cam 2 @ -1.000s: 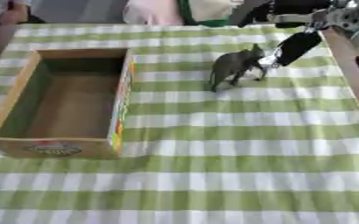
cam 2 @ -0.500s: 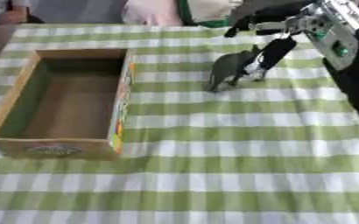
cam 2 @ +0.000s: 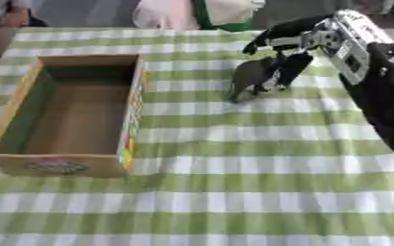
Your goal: Pick up objects on the table and place them in the box.
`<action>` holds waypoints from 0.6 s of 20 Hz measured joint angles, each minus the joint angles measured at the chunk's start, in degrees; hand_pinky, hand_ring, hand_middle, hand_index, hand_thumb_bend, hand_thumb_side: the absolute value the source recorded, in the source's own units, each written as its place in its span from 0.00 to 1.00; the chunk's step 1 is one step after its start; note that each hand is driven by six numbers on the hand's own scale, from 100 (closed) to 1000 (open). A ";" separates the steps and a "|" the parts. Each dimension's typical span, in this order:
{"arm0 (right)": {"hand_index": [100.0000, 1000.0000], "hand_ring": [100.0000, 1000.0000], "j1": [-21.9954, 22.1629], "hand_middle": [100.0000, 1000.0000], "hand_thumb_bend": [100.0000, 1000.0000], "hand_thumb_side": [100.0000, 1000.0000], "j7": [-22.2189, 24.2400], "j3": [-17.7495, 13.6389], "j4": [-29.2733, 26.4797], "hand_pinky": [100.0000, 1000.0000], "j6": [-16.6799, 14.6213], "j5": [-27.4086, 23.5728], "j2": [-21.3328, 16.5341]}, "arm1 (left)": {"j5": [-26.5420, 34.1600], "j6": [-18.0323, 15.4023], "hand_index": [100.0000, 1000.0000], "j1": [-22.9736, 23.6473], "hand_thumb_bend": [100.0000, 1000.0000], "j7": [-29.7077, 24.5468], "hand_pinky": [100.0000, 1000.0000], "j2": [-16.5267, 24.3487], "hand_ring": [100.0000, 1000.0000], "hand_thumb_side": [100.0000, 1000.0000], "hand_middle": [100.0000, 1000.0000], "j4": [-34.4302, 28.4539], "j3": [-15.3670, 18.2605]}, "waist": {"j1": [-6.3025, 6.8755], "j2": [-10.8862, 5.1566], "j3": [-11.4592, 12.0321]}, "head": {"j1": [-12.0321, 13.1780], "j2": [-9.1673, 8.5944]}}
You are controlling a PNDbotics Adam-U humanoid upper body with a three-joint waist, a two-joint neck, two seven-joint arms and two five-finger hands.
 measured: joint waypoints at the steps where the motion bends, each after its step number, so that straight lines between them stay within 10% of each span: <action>1: 1.00 0.99 0.00 0.87 0.31 0.49 -0.31 -0.17 0.53 0.93 -0.21 0.53 0.21 | 0.06 -0.01 0.75 -0.11 0.14 -0.04 0.38 0.00 0.50 0.72 0.64 0.00 -0.07 | -0.01 0.13 0.00 | -0.03 -0.01; 12: 1.00 0.97 -0.36 0.83 0.23 0.47 -3.09 -1.47 4.10 0.92 -1.33 5.02 1.88 | 0.23 0.05 0.75 -0.36 0.14 -0.36 0.38 -0.03 0.50 0.73 0.64 0.00 -0.14 | -0.13 0.49 0.14 | -0.54 -0.50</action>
